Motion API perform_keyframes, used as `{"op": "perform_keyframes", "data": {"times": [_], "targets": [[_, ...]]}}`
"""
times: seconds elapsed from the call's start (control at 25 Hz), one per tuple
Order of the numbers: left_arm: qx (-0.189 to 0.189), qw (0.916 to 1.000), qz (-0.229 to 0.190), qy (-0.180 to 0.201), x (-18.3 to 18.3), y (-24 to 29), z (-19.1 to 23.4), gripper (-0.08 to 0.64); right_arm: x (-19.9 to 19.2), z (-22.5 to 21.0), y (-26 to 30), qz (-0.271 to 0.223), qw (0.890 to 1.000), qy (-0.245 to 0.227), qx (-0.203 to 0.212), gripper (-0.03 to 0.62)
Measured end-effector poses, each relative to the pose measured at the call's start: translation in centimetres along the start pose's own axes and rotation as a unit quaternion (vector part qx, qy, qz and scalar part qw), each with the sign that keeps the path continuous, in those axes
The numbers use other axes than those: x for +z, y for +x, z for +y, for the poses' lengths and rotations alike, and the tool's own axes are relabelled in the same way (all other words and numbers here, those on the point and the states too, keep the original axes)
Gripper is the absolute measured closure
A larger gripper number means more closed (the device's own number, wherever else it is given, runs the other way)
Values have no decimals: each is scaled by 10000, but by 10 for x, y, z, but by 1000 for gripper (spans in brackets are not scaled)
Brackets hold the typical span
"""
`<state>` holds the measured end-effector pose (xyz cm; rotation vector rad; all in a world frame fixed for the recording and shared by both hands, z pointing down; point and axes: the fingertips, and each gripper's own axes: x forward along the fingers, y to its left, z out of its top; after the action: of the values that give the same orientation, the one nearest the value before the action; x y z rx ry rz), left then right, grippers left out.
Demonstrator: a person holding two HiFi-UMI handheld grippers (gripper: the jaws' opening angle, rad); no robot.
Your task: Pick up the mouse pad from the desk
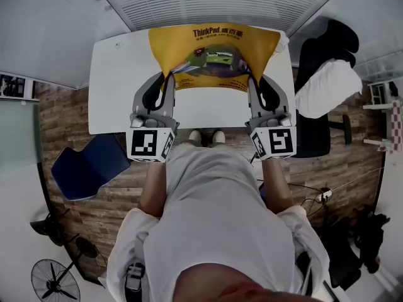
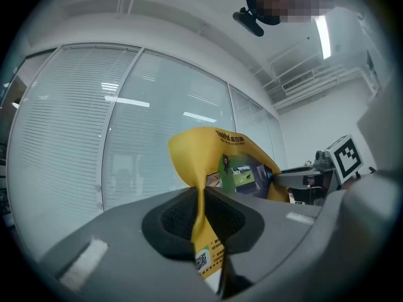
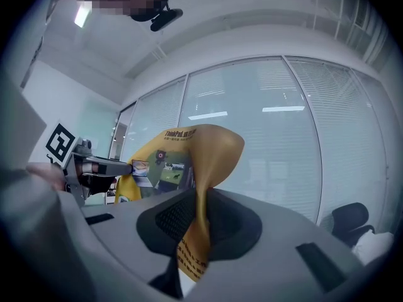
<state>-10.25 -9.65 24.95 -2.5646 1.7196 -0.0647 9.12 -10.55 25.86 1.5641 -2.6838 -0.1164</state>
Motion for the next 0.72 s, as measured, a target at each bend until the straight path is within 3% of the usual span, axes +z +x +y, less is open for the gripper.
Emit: {"op": "perform_keyframes", "data": {"times": [0.72], "targets": [[-9, 9984, -540, 191, 22, 8, 12, 526, 25, 0, 16, -475, 9982, -360, -86, 546]]}}
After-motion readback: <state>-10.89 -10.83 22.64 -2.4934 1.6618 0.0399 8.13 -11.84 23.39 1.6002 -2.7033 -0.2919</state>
